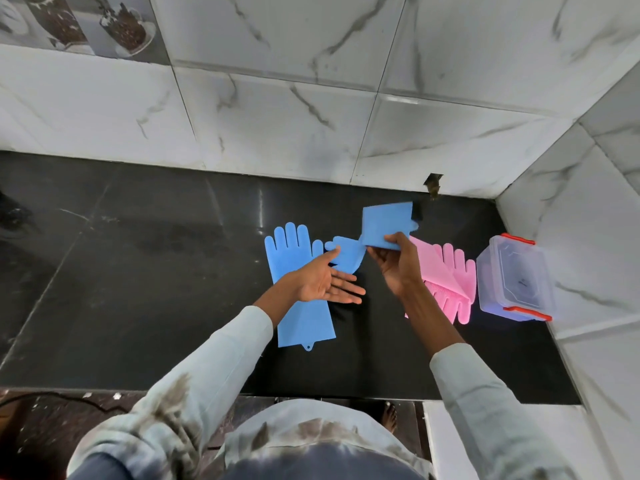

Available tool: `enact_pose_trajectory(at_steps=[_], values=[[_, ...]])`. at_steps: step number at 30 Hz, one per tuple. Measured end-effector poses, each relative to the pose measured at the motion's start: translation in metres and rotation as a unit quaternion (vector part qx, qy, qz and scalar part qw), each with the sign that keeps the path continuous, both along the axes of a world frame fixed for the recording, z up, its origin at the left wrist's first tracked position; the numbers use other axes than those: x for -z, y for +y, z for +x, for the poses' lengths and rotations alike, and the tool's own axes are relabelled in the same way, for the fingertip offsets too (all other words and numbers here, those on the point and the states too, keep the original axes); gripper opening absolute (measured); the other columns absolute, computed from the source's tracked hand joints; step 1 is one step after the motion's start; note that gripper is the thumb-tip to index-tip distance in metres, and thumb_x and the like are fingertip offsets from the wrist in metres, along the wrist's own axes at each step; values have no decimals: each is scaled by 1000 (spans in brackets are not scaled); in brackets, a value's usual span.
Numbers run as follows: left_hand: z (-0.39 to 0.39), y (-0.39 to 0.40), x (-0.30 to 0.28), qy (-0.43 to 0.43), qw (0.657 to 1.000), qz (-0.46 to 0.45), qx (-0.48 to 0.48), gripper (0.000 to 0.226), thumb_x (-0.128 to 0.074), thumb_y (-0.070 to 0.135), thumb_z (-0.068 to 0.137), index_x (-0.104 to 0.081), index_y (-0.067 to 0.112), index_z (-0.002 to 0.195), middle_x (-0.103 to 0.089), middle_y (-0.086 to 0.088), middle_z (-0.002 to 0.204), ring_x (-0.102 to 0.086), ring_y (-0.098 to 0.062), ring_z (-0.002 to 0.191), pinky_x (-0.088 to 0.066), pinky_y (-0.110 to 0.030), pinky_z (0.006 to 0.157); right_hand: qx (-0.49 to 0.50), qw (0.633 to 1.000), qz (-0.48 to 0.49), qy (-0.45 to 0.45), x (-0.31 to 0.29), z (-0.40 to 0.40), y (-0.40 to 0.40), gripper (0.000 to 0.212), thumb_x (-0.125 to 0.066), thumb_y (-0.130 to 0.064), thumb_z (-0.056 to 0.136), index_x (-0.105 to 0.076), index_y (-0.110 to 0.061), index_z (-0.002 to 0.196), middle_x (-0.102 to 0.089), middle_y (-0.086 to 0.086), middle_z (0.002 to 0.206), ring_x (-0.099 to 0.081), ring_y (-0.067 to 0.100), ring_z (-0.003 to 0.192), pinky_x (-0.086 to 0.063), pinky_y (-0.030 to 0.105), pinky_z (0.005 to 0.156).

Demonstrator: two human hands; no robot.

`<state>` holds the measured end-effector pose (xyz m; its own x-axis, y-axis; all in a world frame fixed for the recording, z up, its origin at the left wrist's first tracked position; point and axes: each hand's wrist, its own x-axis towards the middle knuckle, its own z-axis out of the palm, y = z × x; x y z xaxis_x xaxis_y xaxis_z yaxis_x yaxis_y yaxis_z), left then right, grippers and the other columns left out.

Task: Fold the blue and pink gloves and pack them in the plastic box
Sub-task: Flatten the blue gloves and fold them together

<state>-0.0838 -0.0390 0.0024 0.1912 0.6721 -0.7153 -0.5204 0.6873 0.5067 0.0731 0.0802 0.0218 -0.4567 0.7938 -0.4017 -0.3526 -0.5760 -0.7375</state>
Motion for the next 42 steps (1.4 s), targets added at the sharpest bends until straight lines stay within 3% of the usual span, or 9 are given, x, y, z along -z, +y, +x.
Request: enact_pose_trajectory(at_steps=[4, 11, 15, 20, 23, 25, 29, 34, 42], values=[[23, 7, 5, -49, 994, 7, -102, 76, -57, 53, 107, -45, -3, 157, -58, -28, 155, -55, -46, 147, -40, -53, 129, -53, 997, -46, 35, 21, 30, -14, 18, -52, -6, 96, -63, -7, 110, -74, 12, 103, -76, 22, 89, -65, 30, 75], [38, 27, -3, 241, 970, -3, 15, 60, -65, 46, 105, -59, 2, 146, -69, -19, 144, -71, -32, 128, -54, -45, 118, 4, 998, 57, -6, -3, 23, 11, 25, -54, -4, 88, -63, -11, 111, -69, 4, 102, -64, 18, 100, -50, 37, 87], [20, 42, -19, -11, 982, 20, -187, 68, -34, 52, 115, -53, -3, 150, -60, -25, 152, -56, -41, 146, -40, -53, 129, -111, 975, 190, -24, -40, 4, 27, 34, -54, 4, 81, -67, -8, 110, -70, 6, 102, -65, 17, 94, -55, 28, 81], [-1, 43, -26, -64, 960, 16, -273, 71, -20, 64, 111, -59, 12, 142, -69, -18, 130, -66, -38, 119, -48, -50, 113, -369, 781, 435, -254, -28, 4, 18, 22, -43, 15, 74, -44, -7, 71, -78, 20, 87, -79, 24, 95, -57, 48, 83], [-5, 30, -8, 81, 961, -41, -261, 64, -28, 51, 116, -58, 7, 150, -65, -21, 148, -60, -39, 140, -46, -55, 123, -518, 602, 444, -414, 8, 19, 10, 29, -56, 12, 80, -68, -11, 93, -73, 8, 120, -69, 24, 118, -53, 47, 105], [-2, 24, 3, 129, 956, -37, -263, 56, -36, 42, 117, -58, 2, 150, -65, -22, 146, -64, -37, 132, -48, -51, 121, -596, 536, 385, -457, 26, 25, 6, 33, -72, -4, 87, -73, -23, 115, -62, -3, 133, -63, 22, 123, -53, 33, 105], [3, 25, 8, 254, 947, -18, -195, 51, -48, 43, 114, -62, -1, 135, -69, -19, 131, -66, -28, 116, -54, -36, 106, -550, 621, 349, -436, 23, 19, 10, 30, -79, -28, 91, -72, -20, 119, -72, -7, 122, -67, 6, 111, -45, 20, 94], [13, 28, 5, 371, 919, 29, -127, 52, -64, 23, 108, -47, 5, 154, -59, -16, 151, -61, -34, 140, -54, -52, 117, -441, 671, 350, -482, 25, 19, 12, 27, -75, -25, 95, -68, -10, 116, -75, 6, 116, -77, 21, 102, -59, 42, 100], [8, 23, 12, 580, 810, 85, -2, 60, -58, -5, 104, -46, 11, 160, -63, -16, 145, -63, -32, 134, -55, -36, 108, -269, 621, 396, -620, 50, 35, -11, 56, -64, -38, 103, -43, -15, 149, -45, 7, 153, -46, 27, 140, -44, 45, 118]])
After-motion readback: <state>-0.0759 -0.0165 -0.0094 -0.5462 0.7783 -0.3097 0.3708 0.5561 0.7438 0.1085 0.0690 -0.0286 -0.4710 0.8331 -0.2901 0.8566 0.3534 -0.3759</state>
